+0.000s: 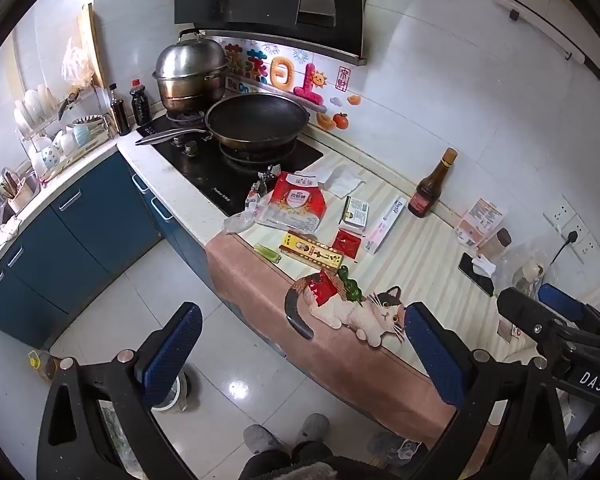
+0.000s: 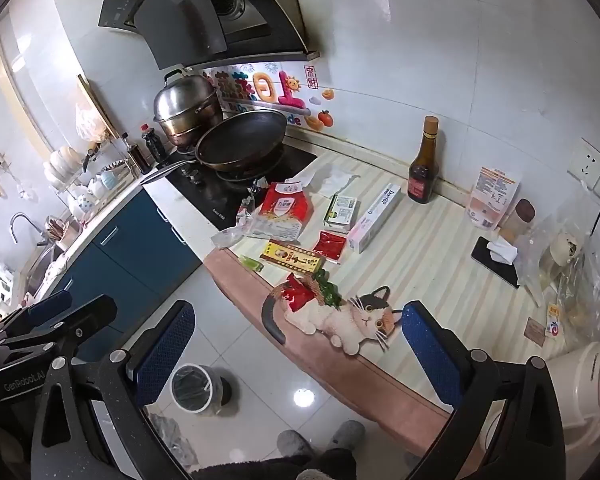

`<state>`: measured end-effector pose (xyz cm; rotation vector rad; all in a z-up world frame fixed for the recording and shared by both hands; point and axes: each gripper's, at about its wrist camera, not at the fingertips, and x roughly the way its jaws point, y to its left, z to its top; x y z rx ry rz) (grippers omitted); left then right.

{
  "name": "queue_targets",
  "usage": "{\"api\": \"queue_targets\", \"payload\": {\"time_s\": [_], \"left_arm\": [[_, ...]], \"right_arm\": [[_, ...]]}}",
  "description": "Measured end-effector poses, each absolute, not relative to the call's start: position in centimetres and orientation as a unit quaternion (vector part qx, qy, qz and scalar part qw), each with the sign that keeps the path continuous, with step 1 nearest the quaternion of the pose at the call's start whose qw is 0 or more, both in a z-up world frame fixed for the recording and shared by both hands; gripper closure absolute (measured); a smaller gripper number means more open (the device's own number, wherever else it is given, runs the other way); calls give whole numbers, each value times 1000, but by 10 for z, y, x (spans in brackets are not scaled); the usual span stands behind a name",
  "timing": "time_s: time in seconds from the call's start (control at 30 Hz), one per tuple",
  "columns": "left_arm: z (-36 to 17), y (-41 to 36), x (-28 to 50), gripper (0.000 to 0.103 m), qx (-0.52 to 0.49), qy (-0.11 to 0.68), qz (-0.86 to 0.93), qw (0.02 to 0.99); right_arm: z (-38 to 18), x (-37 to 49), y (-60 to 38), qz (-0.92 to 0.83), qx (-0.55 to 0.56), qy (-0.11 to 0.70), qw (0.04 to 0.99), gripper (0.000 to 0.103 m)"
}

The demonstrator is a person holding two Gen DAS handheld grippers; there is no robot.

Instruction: Collect trash

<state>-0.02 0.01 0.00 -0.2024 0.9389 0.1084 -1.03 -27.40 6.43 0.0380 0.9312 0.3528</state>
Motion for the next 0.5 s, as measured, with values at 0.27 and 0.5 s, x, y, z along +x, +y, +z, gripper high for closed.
{"api": "queue_targets", "payload": {"time_s": [0.27,0.5], "left_arm": [[1,0,0,0,-93,454,55,884],[-7,-7,5,0,-98,454,50,884]], "right_arm": [[64,-10,-281,170,19,446,878,0],[64,-10,-283,169,15,446,879,0]]}}
